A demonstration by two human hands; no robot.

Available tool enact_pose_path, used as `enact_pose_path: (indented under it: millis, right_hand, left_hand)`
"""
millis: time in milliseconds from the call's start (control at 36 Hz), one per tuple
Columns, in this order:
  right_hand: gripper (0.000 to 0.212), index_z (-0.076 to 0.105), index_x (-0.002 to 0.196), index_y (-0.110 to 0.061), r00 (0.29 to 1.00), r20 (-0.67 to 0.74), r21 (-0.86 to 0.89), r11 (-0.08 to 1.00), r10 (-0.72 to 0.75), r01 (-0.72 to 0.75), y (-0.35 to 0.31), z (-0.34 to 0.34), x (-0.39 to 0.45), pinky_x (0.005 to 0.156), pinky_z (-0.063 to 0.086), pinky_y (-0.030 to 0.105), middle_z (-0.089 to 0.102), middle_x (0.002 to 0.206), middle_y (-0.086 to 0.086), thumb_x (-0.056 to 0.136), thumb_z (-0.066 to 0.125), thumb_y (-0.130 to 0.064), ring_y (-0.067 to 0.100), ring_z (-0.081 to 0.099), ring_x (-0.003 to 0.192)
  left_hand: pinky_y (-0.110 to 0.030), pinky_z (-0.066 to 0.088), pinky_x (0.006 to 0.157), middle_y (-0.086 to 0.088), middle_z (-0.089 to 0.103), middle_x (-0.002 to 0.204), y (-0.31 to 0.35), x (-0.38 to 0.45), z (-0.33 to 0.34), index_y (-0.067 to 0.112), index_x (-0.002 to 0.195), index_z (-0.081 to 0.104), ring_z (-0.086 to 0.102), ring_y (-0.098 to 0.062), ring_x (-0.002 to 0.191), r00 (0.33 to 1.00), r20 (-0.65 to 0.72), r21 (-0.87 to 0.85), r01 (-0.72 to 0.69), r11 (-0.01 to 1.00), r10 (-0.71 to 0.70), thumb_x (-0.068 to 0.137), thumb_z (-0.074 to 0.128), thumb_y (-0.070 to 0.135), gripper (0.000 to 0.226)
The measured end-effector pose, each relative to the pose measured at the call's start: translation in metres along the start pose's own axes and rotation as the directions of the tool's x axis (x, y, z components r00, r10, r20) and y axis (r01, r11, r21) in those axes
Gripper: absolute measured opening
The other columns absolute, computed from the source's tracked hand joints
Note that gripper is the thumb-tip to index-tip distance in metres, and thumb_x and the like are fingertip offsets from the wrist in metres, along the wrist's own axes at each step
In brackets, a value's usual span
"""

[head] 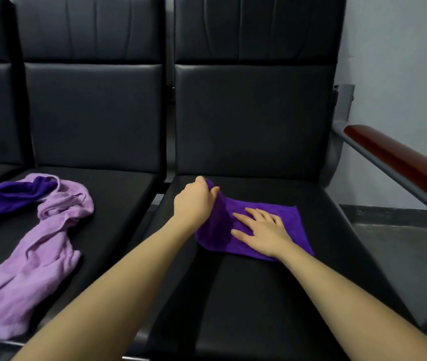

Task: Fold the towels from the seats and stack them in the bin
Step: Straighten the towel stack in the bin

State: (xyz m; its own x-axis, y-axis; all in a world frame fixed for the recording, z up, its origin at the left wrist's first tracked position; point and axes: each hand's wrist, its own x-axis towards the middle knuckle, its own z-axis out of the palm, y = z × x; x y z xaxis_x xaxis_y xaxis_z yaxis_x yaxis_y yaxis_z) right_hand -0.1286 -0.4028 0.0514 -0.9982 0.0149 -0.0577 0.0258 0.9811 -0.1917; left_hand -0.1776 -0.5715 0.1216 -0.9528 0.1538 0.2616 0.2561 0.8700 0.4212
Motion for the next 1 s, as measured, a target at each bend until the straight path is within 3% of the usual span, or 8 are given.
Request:
enact_pose_path:
  millis: [111, 167, 250, 333, 472, 667, 889, 1000]
  right_hand:
    - [0.037, 0.057, 0.128, -0.025, 0.972, -0.211, 0.467, 0.884, 0.105, 0.006, 0.006, -0.004, -0.004, 0.104, 0.035, 0.032, 0.053, 0.13, -0.003, 0.093, 0.056, -0.037, 0.017, 0.049, 0.123]
    - [0.022, 0.066, 0.112, -0.018, 0.938, -0.288, 0.564, 0.826, 0.19, 0.005, 0.014, -0.012, -0.009, 0.093, 0.043, 0.028, 0.059, 0.112, 0.0, 0.092, 0.059, -0.024, 0.014, 0.057, 0.103]
    - [0.016, 0.069, 0.101, -0.018, 0.894, -0.352, 0.488, 0.87, 0.277, -0.077, 0.033, -0.023, -0.015, 0.094, 0.044, 0.041, 0.064, 0.101, 0.0, 0.092, 0.057, -0.024, 0.018, 0.06, 0.097]
    - [0.023, 0.068, 0.099, -0.021, 0.875, -0.262, 0.56, 0.802, 0.407, -0.205, 0.05, -0.033, -0.026, 0.097, 0.039, 0.039, 0.069, 0.099, 0.0, 0.096, 0.05, -0.034, 0.021, 0.06, 0.102]
    - [0.041, 0.066, 0.091, -0.026, 0.857, -0.104, 0.515, 0.765, 0.504, -0.387, 0.069, -0.034, -0.037, 0.094, 0.029, 0.036, 0.068, 0.101, 0.0, 0.098, 0.035, -0.052, 0.023, 0.055, 0.11]
    - [0.038, 0.06, 0.111, -0.022, 0.849, -0.138, 0.353, 0.826, 0.511, -0.44, 0.059, -0.025, -0.034, 0.098, 0.028, 0.038, 0.057, 0.122, 0.0, 0.09, 0.053, -0.053, 0.025, 0.044, 0.122]
    - [0.013, 0.047, 0.093, -0.023, 0.853, -0.264, 0.358, 0.867, 0.449, -0.346, 0.047, -0.027, -0.025, 0.095, 0.027, 0.036, 0.056, 0.097, -0.002, 0.096, 0.05, -0.035, 0.023, 0.049, 0.11]
    - [0.041, 0.051, 0.11, -0.022, 0.884, -0.262, 0.291, 0.905, 0.388, -0.311, 0.048, -0.027, -0.027, 0.099, 0.025, 0.038, 0.056, 0.099, -0.005, 0.09, 0.048, -0.058, 0.021, 0.05, 0.112]
  left_hand:
    - [-0.035, 0.035, 0.071, -0.015, 0.062, 0.109, 0.023, -0.008, -0.003, 0.007, 0.1, 0.045, 0.058, -0.036, 0.102, 1.0, 0.002, -0.066, -0.028, 0.997, 0.029, 0.098, 0.046, 0.039, 0.032]
    - [-0.035, 0.036, 0.072, -0.014, 0.062, 0.107, 0.036, -0.012, -0.001, 0.007, 0.101, 0.045, 0.058, -0.035, 0.1, 0.999, 0.006, -0.081, -0.049, 0.996, 0.05, 0.098, 0.046, 0.038, 0.031]
    - [-0.035, 0.038, 0.073, -0.012, 0.062, 0.106, 0.06, -0.019, 0.004, 0.006, 0.106, 0.048, 0.059, -0.033, 0.098, 0.995, 0.02, -0.111, -0.09, 0.99, 0.093, 0.098, 0.047, 0.036, 0.031]
    - [-0.036, 0.042, 0.077, -0.011, 0.062, 0.107, 0.082, -0.025, 0.019, 0.007, 0.11, 0.049, 0.059, -0.031, 0.1, 0.981, 0.112, -0.159, -0.14, 0.977, 0.159, 0.097, 0.048, 0.037, 0.033]
    - [-0.028, 0.046, 0.07, -0.008, 0.064, 0.105, 0.103, -0.034, 0.05, 0.01, 0.117, 0.049, 0.061, -0.018, 0.083, 0.801, 0.496, -0.375, -0.15, 0.915, 0.335, 0.099, 0.043, 0.036, 0.033]
    - [-0.04, 0.038, 0.094, -0.013, 0.051, 0.125, 0.076, -0.03, 0.064, 0.008, 0.119, 0.053, 0.046, -0.032, 0.117, 0.928, 0.311, -0.096, -0.181, 0.979, 0.203, 0.096, 0.04, 0.018, 0.028]
    - [-0.039, 0.031, 0.1, -0.011, 0.04, 0.131, 0.045, -0.025, 0.066, 0.016, 0.129, 0.045, 0.036, -0.03, 0.121, 0.969, 0.184, 0.058, -0.18, 0.982, 0.167, 0.098, 0.041, 0.035, 0.037]
    - [-0.04, 0.029, 0.101, -0.01, 0.039, 0.133, 0.044, -0.022, 0.068, 0.018, 0.131, 0.044, 0.034, -0.03, 0.123, 0.958, 0.203, 0.056, -0.22, 0.974, 0.205, 0.098, 0.041, 0.037, 0.039]
